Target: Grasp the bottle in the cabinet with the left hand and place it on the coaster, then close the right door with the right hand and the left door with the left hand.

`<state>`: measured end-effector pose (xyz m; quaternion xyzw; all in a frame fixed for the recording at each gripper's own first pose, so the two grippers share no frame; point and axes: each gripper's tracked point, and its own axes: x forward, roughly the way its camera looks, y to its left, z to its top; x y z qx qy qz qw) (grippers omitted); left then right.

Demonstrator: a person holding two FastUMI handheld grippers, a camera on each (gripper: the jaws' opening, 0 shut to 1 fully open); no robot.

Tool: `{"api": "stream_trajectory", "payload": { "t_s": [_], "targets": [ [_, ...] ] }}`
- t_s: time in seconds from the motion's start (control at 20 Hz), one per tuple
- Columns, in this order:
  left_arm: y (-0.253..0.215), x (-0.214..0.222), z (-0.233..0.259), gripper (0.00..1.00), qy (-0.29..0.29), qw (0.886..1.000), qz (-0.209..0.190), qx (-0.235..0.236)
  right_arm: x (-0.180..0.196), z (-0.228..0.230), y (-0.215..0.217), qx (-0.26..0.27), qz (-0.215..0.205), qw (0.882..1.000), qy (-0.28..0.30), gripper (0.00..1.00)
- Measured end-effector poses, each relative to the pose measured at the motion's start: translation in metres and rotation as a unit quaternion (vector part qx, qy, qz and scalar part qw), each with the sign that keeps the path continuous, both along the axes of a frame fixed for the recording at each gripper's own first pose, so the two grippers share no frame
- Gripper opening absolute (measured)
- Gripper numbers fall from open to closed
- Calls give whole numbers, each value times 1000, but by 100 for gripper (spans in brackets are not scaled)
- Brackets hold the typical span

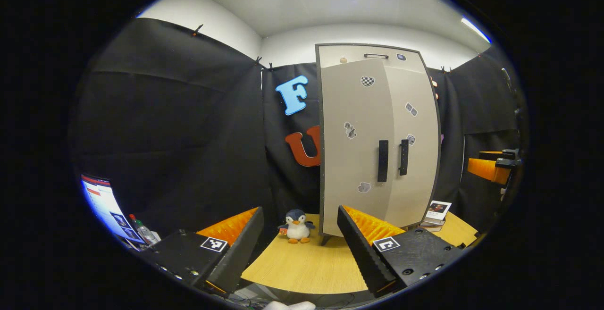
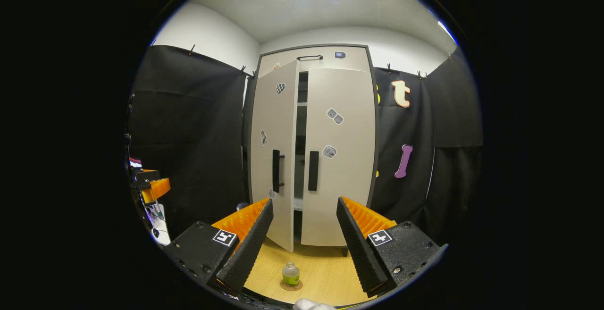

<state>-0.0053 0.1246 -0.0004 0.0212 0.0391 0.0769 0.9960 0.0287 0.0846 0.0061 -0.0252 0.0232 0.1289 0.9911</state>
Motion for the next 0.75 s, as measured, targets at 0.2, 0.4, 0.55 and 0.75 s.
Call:
{"api": "stream_trajectory", "payload": {
  "t_s": [0.2,0.4,0.55,0.75],
  "targets": [
    [-14,4,3,96,-5,1000,-29,3,-8,-3,-9,3,-25,1000,2,83],
    [-24,12,6,95,-10,999,-52,-2,-14,-1,-19,0,-54,999,-5,83],
    [-26,17,6,95,-7,998,-67,-3,-18,-3,-22,3,-71,997,-4,83],
    [-30,22,5,95,-10,997,-82,-2,-25,-6,-28,0,-92,996,-5,83]
  ]
}}
